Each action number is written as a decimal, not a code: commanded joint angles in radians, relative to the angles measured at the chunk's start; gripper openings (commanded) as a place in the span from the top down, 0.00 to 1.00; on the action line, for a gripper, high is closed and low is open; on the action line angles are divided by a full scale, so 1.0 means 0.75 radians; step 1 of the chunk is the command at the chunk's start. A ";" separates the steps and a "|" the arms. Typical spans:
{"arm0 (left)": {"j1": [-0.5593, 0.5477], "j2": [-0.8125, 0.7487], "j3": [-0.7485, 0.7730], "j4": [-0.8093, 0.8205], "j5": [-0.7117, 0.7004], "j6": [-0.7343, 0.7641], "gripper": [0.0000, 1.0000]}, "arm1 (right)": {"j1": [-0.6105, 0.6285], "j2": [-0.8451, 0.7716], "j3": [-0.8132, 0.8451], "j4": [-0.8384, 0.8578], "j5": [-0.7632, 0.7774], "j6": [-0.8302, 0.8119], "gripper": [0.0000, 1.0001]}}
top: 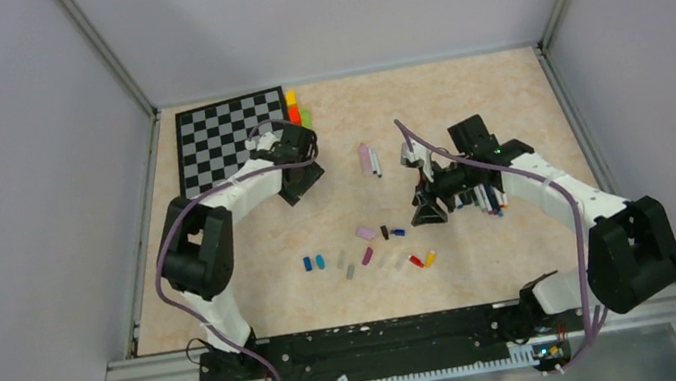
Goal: Open the pen caps
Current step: Pick up the pen from the center of the board.
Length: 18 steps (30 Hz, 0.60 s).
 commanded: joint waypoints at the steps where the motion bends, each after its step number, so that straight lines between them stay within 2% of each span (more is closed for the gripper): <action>1: -0.006 0.114 0.175 -0.198 -0.200 -0.106 0.30 | -0.008 -0.011 -0.010 0.027 -0.042 -0.037 0.46; 7: -0.010 0.209 0.261 -0.207 -0.319 -0.101 0.29 | -0.009 0.001 -0.012 0.026 -0.041 -0.044 0.46; 18: -0.018 0.315 0.343 -0.226 -0.294 -0.068 0.27 | -0.009 0.024 -0.008 0.018 -0.059 -0.053 0.46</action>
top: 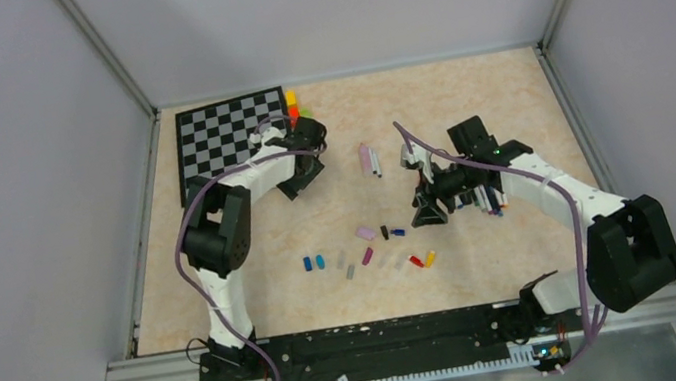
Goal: Open the pen caps
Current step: Pick up the pen from the center of the board.
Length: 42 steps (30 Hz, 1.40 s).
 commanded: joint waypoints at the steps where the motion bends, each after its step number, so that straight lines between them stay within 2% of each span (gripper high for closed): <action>1: -0.014 0.032 0.061 -0.060 -0.032 -0.006 0.27 | -0.009 0.021 0.001 0.017 -0.054 -0.031 0.46; 10: -0.013 0.118 0.178 -0.214 -0.051 -0.048 0.26 | -0.010 0.027 -0.001 0.021 -0.039 -0.033 0.46; 22: -0.013 0.134 0.220 -0.259 -0.097 -0.057 0.22 | -0.011 0.022 -0.001 0.012 -0.035 -0.039 0.46; 35: -0.011 0.150 0.263 -0.244 -0.208 -0.036 0.23 | -0.010 0.023 0.002 0.003 -0.044 -0.049 0.46; 42: -0.007 0.165 0.230 -0.284 -0.205 -0.072 0.25 | -0.011 0.028 0.002 -0.004 -0.044 -0.055 0.46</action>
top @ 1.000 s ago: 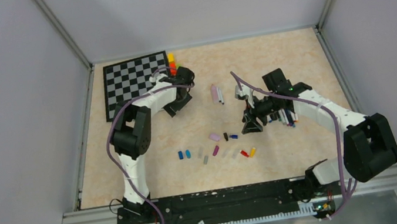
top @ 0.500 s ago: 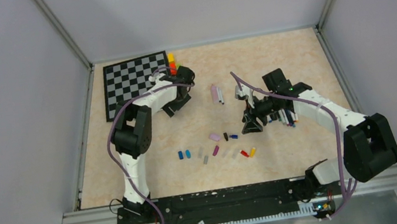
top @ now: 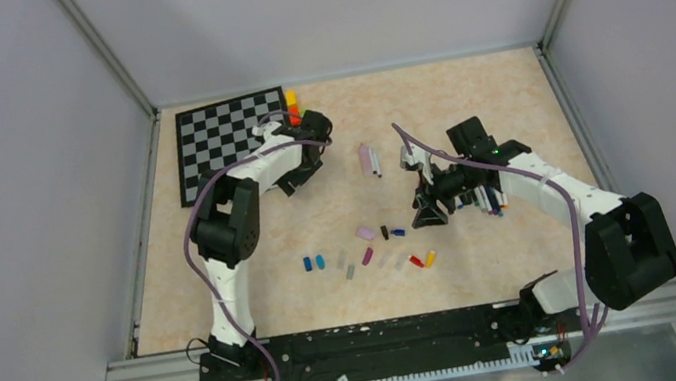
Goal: Open the pen caps
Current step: Pick up the pen from the center of the board.
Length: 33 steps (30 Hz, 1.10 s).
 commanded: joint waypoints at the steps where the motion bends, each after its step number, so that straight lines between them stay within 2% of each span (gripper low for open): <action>1: 0.005 0.020 -0.001 -0.050 -0.046 -0.052 0.25 | -0.010 0.008 0.002 0.005 -0.037 -0.033 0.46; 10: 0.006 -0.076 -0.165 -0.063 0.035 -0.085 0.36 | -0.012 0.010 0.001 0.002 -0.035 -0.037 0.46; 16: 0.007 -0.143 -0.253 -0.076 -0.009 -0.083 0.44 | -0.011 0.010 0.001 0.000 -0.033 -0.041 0.46; 26: 0.008 -0.267 -0.374 -0.034 -0.013 0.056 0.45 | -0.020 0.012 0.000 -0.001 -0.031 -0.043 0.46; 29: 0.026 -0.301 -0.432 -0.018 0.019 0.101 0.52 | -0.022 0.010 -0.002 0.000 -0.031 -0.045 0.46; 33: 0.106 -0.352 -0.528 0.052 0.155 0.172 0.65 | -0.023 0.012 -0.001 -0.005 -0.029 -0.045 0.46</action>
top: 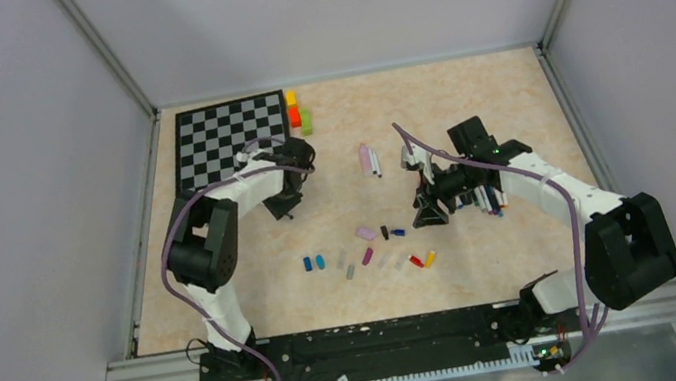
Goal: Open the pen caps
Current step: Pick up the pen from the center of the board.
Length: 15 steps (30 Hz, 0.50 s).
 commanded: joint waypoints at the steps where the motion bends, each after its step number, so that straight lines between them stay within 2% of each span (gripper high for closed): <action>1: 0.101 -0.094 -0.126 0.053 0.152 0.116 0.68 | -0.016 0.012 -0.001 0.001 -0.029 -0.033 0.46; 5: 0.186 -0.156 -0.228 0.146 0.267 0.186 0.74 | -0.024 0.008 -0.001 -0.004 -0.033 -0.037 0.46; 9: 0.227 -0.169 -0.244 0.122 0.265 0.243 0.78 | -0.030 0.006 -0.001 -0.007 -0.033 -0.042 0.46; 15: 0.250 -0.193 -0.274 0.085 0.242 0.293 0.98 | -0.039 0.000 -0.001 -0.012 -0.036 -0.049 0.46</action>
